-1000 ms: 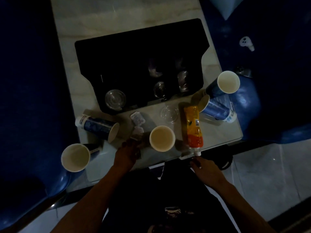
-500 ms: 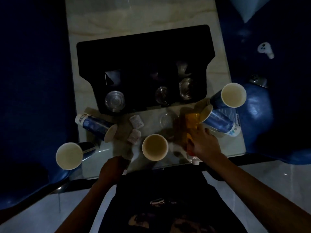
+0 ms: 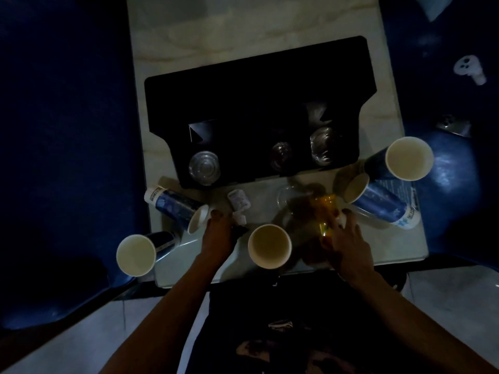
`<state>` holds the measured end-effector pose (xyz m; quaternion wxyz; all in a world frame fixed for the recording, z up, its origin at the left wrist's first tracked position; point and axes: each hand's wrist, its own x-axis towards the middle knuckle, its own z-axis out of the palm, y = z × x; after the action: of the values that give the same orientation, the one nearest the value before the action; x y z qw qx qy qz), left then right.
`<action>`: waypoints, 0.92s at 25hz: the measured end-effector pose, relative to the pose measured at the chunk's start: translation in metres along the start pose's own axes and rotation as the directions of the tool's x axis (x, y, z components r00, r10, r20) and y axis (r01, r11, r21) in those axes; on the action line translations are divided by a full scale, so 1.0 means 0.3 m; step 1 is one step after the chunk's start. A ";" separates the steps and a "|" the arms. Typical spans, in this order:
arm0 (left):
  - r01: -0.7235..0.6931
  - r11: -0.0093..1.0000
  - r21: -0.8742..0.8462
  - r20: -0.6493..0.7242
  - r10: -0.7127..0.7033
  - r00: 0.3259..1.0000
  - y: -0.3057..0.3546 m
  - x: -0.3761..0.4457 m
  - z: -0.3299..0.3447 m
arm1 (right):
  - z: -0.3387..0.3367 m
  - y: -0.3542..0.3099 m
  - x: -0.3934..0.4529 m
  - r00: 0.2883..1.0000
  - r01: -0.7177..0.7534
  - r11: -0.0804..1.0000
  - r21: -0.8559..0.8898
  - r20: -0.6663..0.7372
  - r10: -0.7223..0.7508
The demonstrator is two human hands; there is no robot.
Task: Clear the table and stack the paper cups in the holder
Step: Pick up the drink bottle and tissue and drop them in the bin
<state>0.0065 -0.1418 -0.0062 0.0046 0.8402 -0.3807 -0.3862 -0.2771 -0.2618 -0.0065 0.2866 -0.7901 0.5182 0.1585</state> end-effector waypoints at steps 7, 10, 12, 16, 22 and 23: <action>0.168 0.977 0.134 -0.008 -0.169 0.986 0.027 0.053 0.067 | 0.004 0.024 -0.056 0.987 -0.155 0.977 0.147 0.053 0.149; 0.277 0.932 -0.234 -0.058 -0.298 0.953 0.007 0.042 0.087 | 0.002 0.018 -0.054 0.982 -0.189 0.960 0.205 0.019 0.189; 0.317 0.880 -0.354 -0.025 -0.348 0.937 -0.014 0.033 0.101 | 0.003 0.010 -0.049 0.962 -0.267 0.923 0.278 0.026 0.271; 0.326 0.684 -0.653 0.036 -0.402 0.915 -0.026 -0.003 0.086 | 0.007 0.021 -0.028 0.943 -0.315 0.854 0.414 0.036 0.330; 0.281 0.206 -0.937 0.162 -0.456 0.875 0.053 0.084 0.009 | 0.024 0.042 -0.019 0.930 -0.338 0.767 0.545 0.071 0.360; 0.271 0.307 -0.912 0.099 -0.476 0.874 0.080 0.107 0.006 | 0.030 0.052 -0.019 0.922 -0.364 0.766 0.531 0.085 0.379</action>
<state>0.0033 -0.1789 -0.0210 0.4041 0.7973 0.0990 -0.4374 -0.2932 -0.2567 -0.0150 0.4520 -0.5619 0.6910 0.0500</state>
